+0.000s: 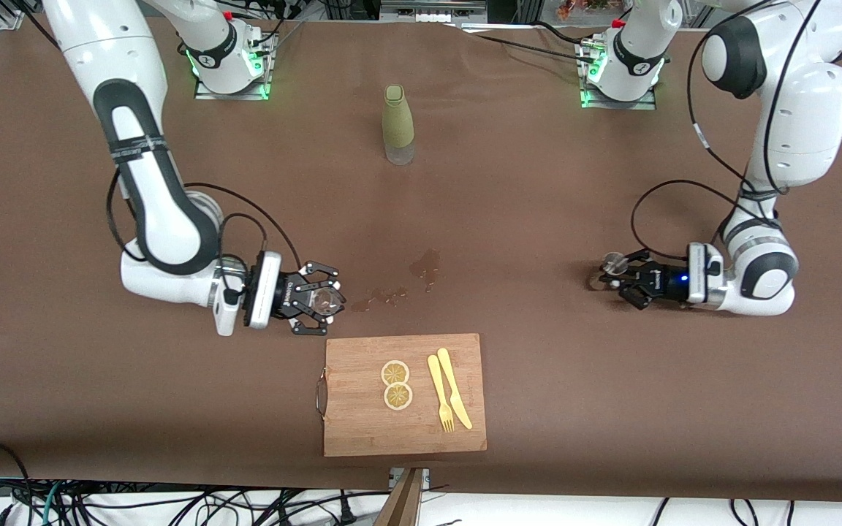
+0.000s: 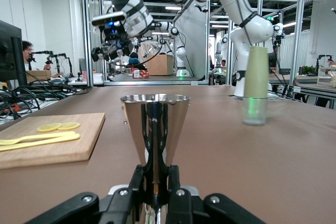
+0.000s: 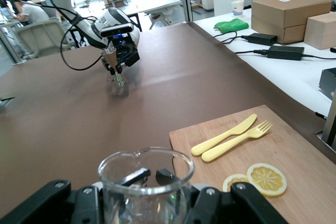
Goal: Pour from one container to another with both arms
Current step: 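Lift the glass cup with the right gripper while the left gripper brings the jigger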
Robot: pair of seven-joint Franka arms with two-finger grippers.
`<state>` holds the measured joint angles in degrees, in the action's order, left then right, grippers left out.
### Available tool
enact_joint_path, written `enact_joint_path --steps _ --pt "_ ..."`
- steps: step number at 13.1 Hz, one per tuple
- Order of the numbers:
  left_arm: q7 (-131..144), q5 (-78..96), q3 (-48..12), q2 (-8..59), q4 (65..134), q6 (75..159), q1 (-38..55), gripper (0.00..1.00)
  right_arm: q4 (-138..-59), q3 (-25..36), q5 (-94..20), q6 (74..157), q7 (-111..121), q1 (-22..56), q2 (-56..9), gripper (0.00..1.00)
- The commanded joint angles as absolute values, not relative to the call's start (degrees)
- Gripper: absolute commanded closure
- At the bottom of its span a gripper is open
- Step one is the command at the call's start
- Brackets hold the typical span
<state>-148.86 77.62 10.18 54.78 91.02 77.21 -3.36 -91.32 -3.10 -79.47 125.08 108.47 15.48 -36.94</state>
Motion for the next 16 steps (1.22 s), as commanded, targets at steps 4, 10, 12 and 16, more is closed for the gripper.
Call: enact_joint_path --steps 4,10,12,16 --pt "-145.28 87.87 3.79 54.14 91.85 89.8 5.43 1.0 -91.67 -2.72 -80.33 132.36 104.06 23.45 -33.84 1.0" --pt "-140.54 95.35 0.36 54.75 90.79 100.71 14.49 1.0 -91.58 -2.64 -79.72 135.87 104.33 28.03 -34.1 1.0" --pt "-138.44 95.8 0.26 55.1 89.74 102.3 16.34 1.0 -91.58 -2.64 -80.07 138.59 104.15 29.88 -34.19 1.0" --pt "-137.2 97.47 -0.17 55.72 88.33 104.5 18.72 1.0 -91.67 -2.55 -79.81 143.6 104.06 32.69 -34.45 1.0"
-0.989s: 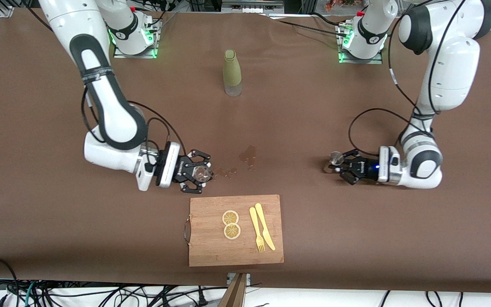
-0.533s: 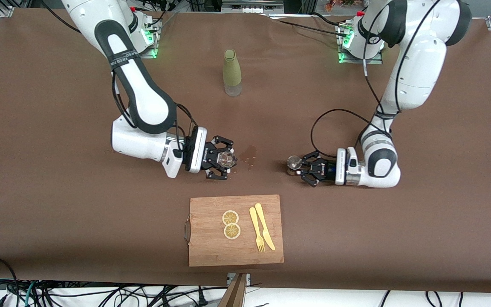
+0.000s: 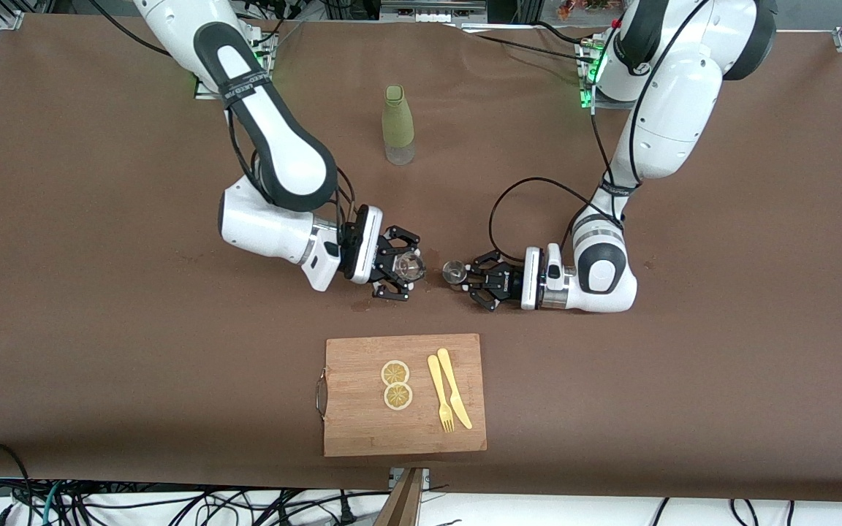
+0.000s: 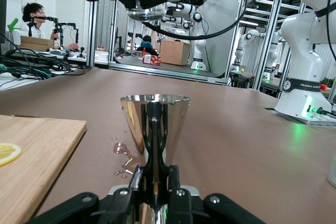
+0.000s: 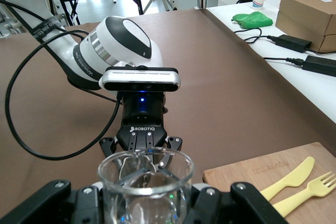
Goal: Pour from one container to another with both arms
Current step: 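Lift the glass cup with the right gripper while the left gripper brings the jigger, then tilt the glass cup with the right gripper, pouring into the jigger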
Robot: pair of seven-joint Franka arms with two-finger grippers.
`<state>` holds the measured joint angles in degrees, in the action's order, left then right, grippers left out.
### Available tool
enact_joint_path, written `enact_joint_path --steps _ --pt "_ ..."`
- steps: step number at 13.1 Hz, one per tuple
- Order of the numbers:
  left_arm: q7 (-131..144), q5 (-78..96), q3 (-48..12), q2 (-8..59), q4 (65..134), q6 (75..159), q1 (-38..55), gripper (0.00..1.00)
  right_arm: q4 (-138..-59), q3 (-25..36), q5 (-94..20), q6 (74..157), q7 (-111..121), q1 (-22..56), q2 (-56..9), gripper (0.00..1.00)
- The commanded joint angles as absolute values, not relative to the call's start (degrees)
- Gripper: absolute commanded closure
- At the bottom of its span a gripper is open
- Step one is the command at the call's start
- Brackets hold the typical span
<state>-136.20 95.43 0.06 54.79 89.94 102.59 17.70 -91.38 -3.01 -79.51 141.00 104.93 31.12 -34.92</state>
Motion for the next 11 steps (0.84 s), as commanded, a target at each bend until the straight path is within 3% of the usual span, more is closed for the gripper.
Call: enact_joint_path --steps 1,11 --pt "-137.02 97.38 -0.18 55.81 87.81 104.5 18.98 1.0 -91.76 -2.55 -79.72 144.4 104.06 33.04 -34.63 1.0" --pt "-136.67 98.88 -0.18 55.9 87.28 105.91 21.18 1.0 -92.2 -2.29 -72.26 148.45 104.85 34.8 -36.3 1.0"
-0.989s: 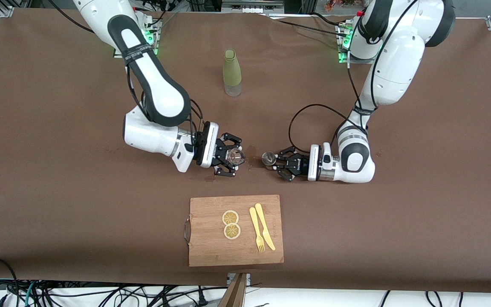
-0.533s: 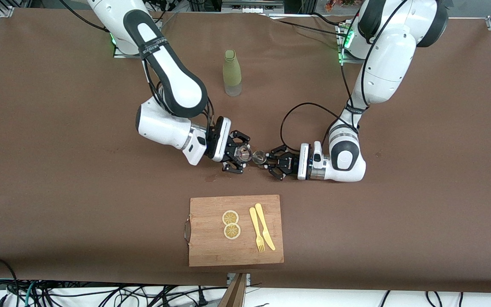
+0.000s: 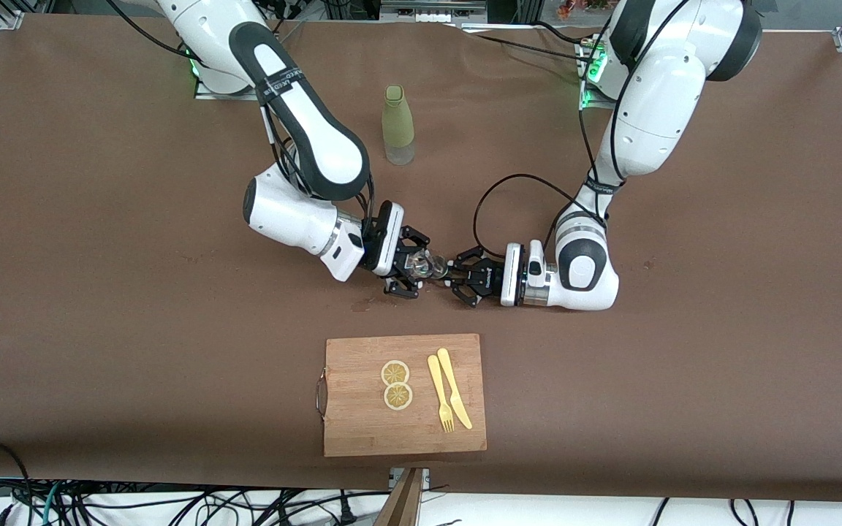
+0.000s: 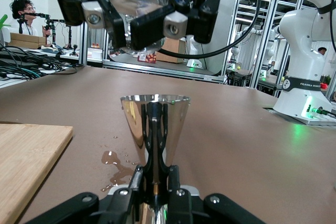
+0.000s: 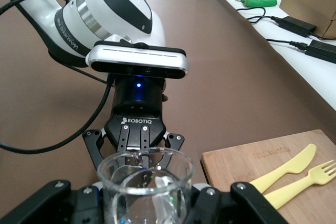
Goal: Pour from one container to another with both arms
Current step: 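Tilt the glass cup with the right gripper, pouring into the jigger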
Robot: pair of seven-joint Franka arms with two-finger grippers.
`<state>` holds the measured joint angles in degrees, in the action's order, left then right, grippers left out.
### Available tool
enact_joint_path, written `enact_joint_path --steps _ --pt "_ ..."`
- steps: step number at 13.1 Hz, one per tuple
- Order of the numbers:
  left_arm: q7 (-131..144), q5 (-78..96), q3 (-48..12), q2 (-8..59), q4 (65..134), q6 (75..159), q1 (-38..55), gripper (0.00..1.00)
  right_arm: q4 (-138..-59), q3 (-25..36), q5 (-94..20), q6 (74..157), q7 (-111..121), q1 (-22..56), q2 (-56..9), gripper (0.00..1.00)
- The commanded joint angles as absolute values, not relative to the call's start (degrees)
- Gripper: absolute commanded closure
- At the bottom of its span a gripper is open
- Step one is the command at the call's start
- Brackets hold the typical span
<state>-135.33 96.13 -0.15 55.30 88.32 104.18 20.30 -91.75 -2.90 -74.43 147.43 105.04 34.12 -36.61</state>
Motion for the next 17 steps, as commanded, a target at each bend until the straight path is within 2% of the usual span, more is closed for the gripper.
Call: enact_joint_path --steps 1,17 --pt "-136.67 98.96 -0.18 55.9 87.28 106.43 21.18 1.0 -92.11 -2.2 -70.94 148.8 104.85 34.8 -36.21 1.0" --pt "-136.76 100.11 -0.62 56.25 86.4 108.54 22.06 1.0 -92.2 -2.02 -55.03 156.09 104.06 36.56 -37.79 1.0"
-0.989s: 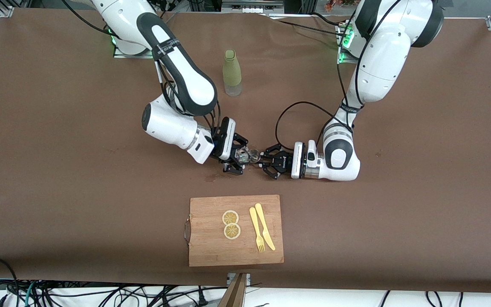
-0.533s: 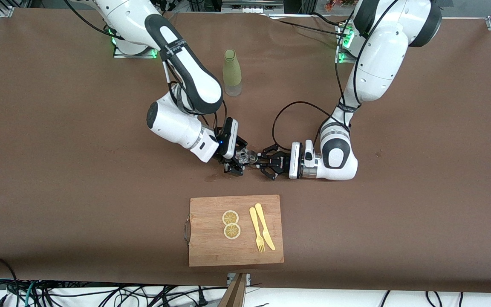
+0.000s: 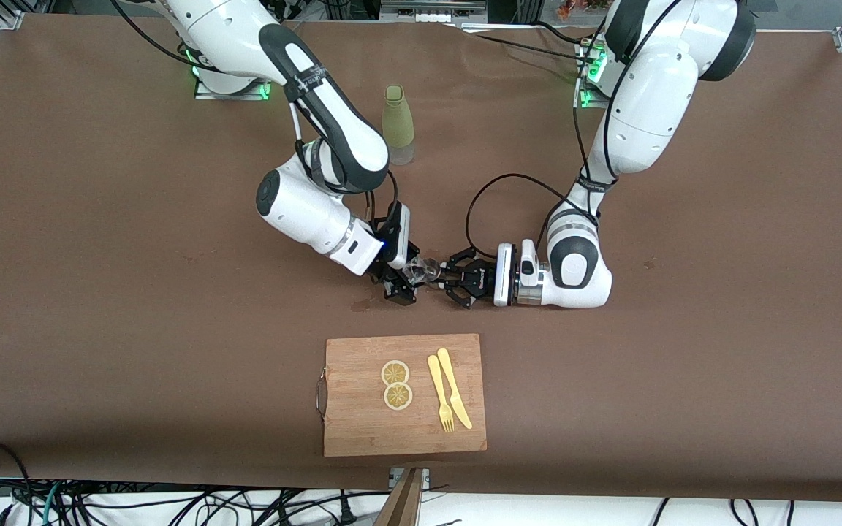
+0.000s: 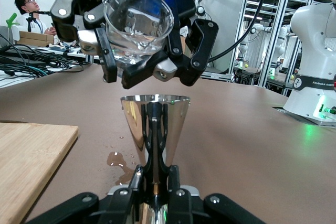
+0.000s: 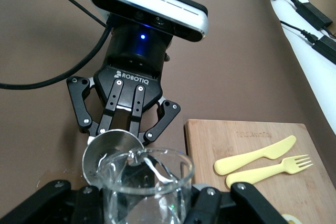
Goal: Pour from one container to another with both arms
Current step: 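Tilt the glass cup with the right gripper, pouring into the jigger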
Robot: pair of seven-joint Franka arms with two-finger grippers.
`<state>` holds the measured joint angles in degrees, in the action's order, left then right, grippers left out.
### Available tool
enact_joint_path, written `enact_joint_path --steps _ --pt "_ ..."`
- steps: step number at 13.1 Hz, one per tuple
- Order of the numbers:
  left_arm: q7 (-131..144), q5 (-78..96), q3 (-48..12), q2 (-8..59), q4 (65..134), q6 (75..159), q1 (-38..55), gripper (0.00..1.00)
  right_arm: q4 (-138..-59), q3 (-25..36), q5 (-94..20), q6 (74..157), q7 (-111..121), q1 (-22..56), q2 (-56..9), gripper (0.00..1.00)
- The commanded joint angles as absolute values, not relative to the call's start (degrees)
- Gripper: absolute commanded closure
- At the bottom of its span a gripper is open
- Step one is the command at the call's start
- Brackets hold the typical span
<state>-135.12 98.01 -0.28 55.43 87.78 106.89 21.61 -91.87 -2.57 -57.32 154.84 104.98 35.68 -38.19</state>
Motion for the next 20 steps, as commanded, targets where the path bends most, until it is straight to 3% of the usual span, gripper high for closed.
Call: enact_joint_path --steps 1,20 --pt "-136.76 100.19 -0.62 56.25 86.14 108.54 22.06 1.0 -92.2 -2.02 -53.71 156.27 103.98 36.82 -37.71 1.0" --pt "-136.76 100.55 -0.7 56.25 85.87 108.99 22.15 1.0 -93.43 -2.11 -55.72 155.57 93.25 36.83 -36.65 1.0"
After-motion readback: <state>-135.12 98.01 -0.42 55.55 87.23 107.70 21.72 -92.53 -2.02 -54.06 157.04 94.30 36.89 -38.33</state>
